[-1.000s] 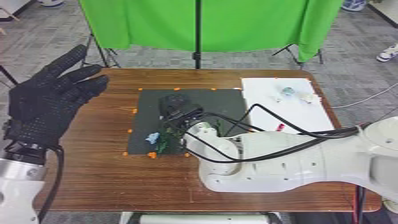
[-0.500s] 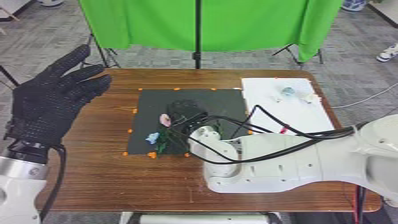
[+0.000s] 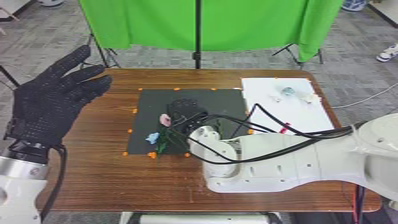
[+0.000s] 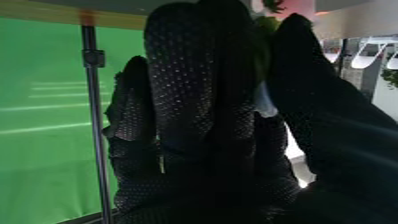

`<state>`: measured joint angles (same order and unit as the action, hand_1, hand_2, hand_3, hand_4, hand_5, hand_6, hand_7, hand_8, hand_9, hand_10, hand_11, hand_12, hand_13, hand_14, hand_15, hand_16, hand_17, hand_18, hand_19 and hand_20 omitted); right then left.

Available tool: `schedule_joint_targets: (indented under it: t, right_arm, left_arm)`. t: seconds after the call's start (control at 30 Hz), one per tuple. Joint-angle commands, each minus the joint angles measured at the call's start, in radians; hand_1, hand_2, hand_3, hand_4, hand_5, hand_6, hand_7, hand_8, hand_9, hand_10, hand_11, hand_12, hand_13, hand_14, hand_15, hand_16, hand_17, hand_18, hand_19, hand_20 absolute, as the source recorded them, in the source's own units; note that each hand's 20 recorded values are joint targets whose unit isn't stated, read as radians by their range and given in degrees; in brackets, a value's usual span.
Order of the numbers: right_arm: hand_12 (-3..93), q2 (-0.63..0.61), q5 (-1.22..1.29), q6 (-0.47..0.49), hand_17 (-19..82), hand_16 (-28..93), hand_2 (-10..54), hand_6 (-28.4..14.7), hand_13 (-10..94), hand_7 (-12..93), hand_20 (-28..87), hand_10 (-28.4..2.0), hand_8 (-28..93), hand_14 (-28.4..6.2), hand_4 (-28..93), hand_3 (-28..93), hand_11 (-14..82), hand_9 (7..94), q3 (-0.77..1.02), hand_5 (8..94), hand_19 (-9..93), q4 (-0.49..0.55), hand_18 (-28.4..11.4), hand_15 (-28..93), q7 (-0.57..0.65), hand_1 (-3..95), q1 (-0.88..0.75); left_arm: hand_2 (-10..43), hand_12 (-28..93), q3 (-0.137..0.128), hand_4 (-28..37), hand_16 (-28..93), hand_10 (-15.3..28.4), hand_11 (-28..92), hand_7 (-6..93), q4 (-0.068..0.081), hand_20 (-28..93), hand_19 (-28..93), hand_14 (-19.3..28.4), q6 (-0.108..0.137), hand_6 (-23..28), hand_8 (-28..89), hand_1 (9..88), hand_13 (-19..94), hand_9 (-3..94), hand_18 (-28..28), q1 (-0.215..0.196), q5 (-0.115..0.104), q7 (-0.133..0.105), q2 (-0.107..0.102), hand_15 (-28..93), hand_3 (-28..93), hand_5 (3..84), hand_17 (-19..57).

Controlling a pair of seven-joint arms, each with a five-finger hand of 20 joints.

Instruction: Arrange flowers

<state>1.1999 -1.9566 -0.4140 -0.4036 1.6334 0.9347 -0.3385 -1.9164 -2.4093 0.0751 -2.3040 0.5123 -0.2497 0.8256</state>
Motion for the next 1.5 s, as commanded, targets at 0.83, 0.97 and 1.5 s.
schedule_joint_targets:
  t: [0.83,0.97,1.5]
  right_arm:
    - [18.4,0.008,0.024,0.083,40,20,-9.5,1.7,82,14,14,-8.9,-12,-4.2,-28,70,29.0,86.5,0.021,62.2,93,0.011,-19.0,56,0.007,42.7,0.003]
    - [18.2,0.008,0.015,0.077,39,20,-9.5,1.4,82,14,15,-9.1,-12,-4.4,-28,71,29.1,86.3,0.019,61.6,93,0.021,-19.3,57,0.013,41.5,0.01]
    - [18.0,-0.043,0.007,0.076,39,19,-9.5,0.7,82,13,14,-9.4,-12,-4.9,-28,70,29.3,86.3,0.074,61.1,93,0.07,-19.8,57,0.014,39.6,-0.008]
  left_arm:
    - [6.7,11,0.007,-23.9,-7,20.8,25,16.0,0.011,41,51,28.4,-0.008,8.0,-11,23.6,24,31.0,28.4,0.004,0.004,0.02,0.008,44,76,33.1,-4.4]
    - [6.6,11,0.005,-23.8,-7,20.8,25,16.0,0.011,41,51,28.4,-0.008,8.0,-11,23.7,24,31.0,28.4,0.005,0.004,0.03,0.012,44,76,33.1,-4.4]
    - [6.6,11,-0.012,-23.7,-7,20.8,25,16.0,0.001,41,51,28.4,-0.004,8.0,-11,23.9,24,31.0,28.4,-0.011,0.005,0.08,0.042,44,76,33.1,-4.4]
